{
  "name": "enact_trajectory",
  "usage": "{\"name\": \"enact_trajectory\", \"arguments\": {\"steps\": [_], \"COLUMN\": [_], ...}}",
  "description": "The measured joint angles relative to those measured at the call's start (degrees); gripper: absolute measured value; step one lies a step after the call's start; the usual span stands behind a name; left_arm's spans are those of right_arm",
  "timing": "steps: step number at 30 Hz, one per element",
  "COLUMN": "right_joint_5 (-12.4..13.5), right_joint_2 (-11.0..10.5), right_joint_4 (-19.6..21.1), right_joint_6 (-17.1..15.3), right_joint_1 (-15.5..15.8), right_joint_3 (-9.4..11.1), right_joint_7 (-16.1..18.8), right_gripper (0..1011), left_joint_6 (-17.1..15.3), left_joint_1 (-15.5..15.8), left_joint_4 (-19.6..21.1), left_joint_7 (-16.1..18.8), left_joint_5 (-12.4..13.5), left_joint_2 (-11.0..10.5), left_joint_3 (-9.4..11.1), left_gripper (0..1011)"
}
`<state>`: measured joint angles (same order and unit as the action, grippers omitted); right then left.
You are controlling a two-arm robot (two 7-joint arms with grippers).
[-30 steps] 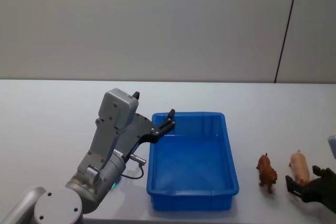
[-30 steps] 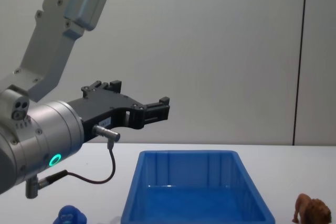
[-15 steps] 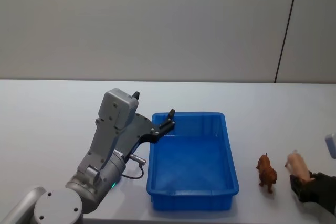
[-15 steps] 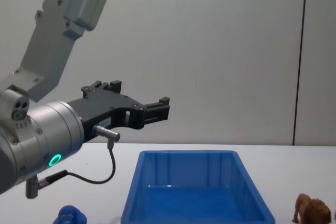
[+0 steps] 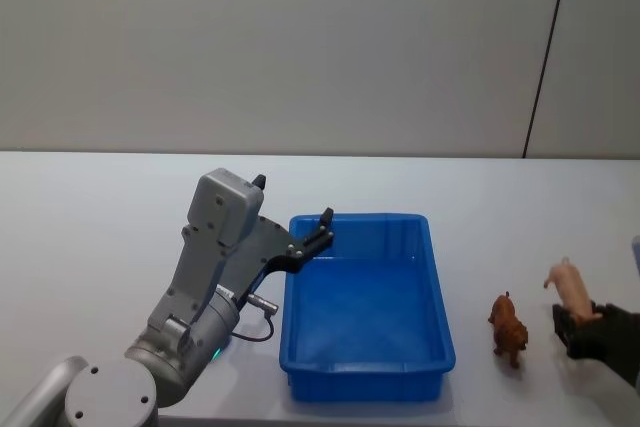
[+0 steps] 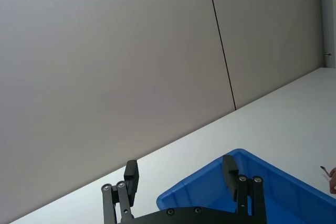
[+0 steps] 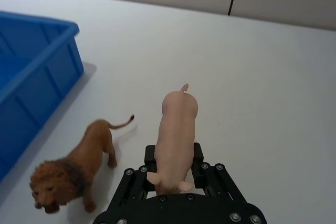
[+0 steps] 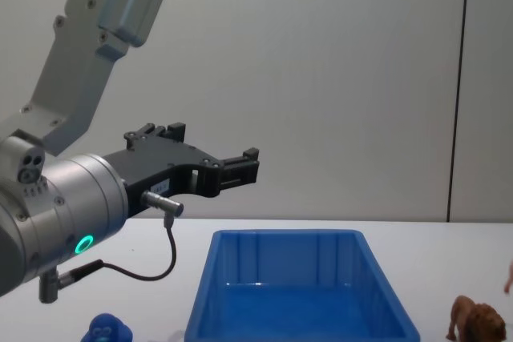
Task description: Pick up the two dolls from the table and place them into the box.
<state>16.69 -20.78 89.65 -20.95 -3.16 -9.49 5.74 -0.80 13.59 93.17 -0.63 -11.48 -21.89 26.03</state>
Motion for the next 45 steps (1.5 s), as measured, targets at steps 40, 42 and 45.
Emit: {"name": "enact_trajectory", "arguments": {"steps": [40, 42, 45], "right_joint_5": [-6.3, -7.1, -7.8], "right_joint_2": [5.8, 6.2, 6.5], "right_joint_4": [9.8, 9.6, 9.3], "right_joint_6": [-3.4, -4.2, -4.9], "right_joint_1": [-5.9, -6.1, -6.2], "right_joint_3": [-6.6, -7.1, -7.7], "right_joint_7": [13.9, 14.4, 14.8], "right_gripper": [362, 368, 450], "left_joint_6": [0.0, 0.0, 0.0], "left_joint_1": [0.0, 0.0, 0.0], "left_joint_4": [0.0, 0.0, 0.0], "left_joint_7": [0.0, 0.0, 0.0], "left_joint_5": [0.0, 0.0, 0.0], "left_joint_2": [0.0, 0.0, 0.0], "left_joint_3": [0.0, 0.0, 0.0], "left_gripper": [1002, 1001, 1002]}}
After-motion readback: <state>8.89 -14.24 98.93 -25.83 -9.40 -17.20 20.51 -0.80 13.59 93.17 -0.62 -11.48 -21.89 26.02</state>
